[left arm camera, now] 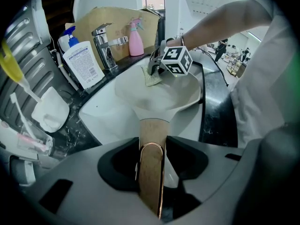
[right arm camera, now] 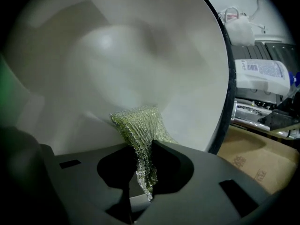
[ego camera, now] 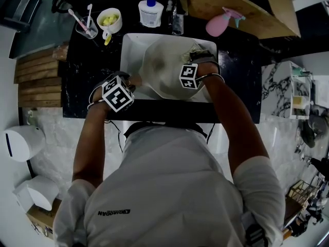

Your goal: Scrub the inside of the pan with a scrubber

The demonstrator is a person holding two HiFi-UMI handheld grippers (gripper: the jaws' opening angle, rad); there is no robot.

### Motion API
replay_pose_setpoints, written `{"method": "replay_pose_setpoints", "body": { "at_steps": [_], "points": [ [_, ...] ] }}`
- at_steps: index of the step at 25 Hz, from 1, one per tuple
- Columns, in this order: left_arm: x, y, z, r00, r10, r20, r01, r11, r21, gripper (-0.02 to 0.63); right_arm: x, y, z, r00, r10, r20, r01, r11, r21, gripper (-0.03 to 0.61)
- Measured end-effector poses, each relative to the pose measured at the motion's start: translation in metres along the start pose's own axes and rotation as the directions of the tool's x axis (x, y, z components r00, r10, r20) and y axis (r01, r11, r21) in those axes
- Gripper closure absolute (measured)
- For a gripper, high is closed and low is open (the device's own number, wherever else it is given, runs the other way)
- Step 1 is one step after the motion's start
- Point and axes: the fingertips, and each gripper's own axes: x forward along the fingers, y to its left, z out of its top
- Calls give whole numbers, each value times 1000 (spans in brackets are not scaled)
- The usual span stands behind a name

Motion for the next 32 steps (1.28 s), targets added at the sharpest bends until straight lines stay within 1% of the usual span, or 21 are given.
{"method": "replay_pose_setpoints", "body": {
  "at_steps": [6,17,22,24,26,28,32],
  "points": [
    [1,0,0,1000,5,4,-5,1000,7,423,-6,24,-2,993,118,-3,-117,990,78,488],
    [-1,-2,0,1000,16,7,-16,1000,18,423,-24,55,0,971,237,-17,-233,963,133,488],
    [5,-3,-7,1000,-4,-6,4,1000,1,423,-32,66,4,953,303,-12,-296,939,176,488],
    [3,-3,-6,1000,-6,-4,6,1000,-1,423,-36,71,6,939,343,2,-336,919,208,488],
    [3,-3,-5,1000,-6,0,6,1000,0,423,-40,76,11,919,392,31,-387,887,251,488],
    [5,-3,-7,1000,-7,0,7,1000,-2,423,-46,81,16,894,443,68,-443,847,295,488],
    [5,-4,-6,1000,-10,-1,10,1000,-1,423,-59,92,27,831,538,139,-549,756,357,488]
  ]
}}
